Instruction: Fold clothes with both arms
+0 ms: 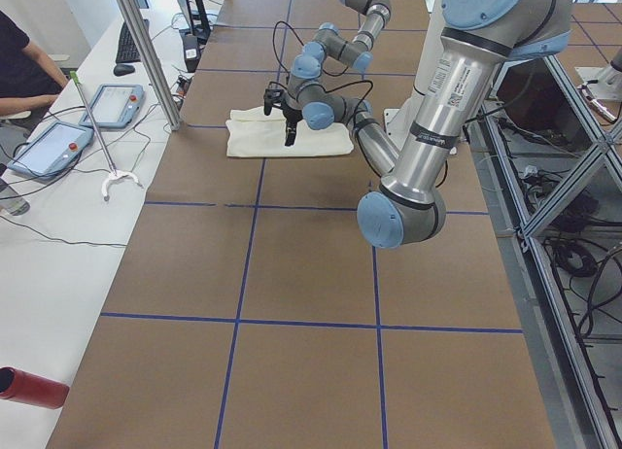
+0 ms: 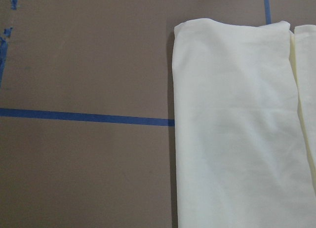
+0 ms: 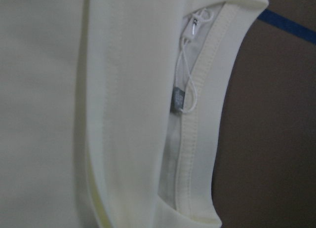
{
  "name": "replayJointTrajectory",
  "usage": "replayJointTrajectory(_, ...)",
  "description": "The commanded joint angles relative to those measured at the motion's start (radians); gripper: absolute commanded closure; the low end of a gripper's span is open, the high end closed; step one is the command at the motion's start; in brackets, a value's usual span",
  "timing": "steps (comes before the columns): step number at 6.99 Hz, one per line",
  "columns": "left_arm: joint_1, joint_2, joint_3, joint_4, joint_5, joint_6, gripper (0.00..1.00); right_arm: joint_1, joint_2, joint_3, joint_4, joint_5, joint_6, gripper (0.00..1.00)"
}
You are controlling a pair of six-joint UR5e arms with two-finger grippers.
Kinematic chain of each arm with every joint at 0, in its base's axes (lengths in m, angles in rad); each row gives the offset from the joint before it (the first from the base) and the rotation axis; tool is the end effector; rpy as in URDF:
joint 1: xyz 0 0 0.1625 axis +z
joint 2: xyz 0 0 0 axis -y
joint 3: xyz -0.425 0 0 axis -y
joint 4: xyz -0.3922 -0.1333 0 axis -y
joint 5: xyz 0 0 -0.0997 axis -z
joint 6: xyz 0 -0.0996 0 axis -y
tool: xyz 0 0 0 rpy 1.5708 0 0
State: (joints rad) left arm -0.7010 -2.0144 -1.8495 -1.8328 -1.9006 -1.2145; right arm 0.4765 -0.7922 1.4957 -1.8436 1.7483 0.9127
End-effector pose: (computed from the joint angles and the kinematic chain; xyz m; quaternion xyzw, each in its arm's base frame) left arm 0.4012 -0.4709 0.2562 0.1102 0.4755 -0.0727 0.8698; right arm -0.5948 -0.4372 0.2588 0.0414 -0.2260 -0.1071 0.9673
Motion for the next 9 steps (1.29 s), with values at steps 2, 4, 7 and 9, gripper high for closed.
replayJointTrajectory(2,0.0,-0.004,0.012,-0.023,0.0,-0.003,0.0,0.023,-0.028,0.003,0.0,-0.003,0.0,0.0)
replayJointTrajectory(4,0.0,-0.006,0.013,-0.023,0.0,-0.005,0.0,0.054,-0.048,0.017,-0.002,0.002,-0.008,0.0)
replayJointTrajectory(7,0.0,0.002,0.013,-0.025,0.0,-0.002,0.0,0.059,0.002,0.017,0.013,0.014,-0.002,0.0)
replayJointTrajectory(9,0.0,0.005,0.018,-0.025,0.0,0.001,0.0,0.062,0.024,-0.059,0.152,0.011,0.001,0.0)
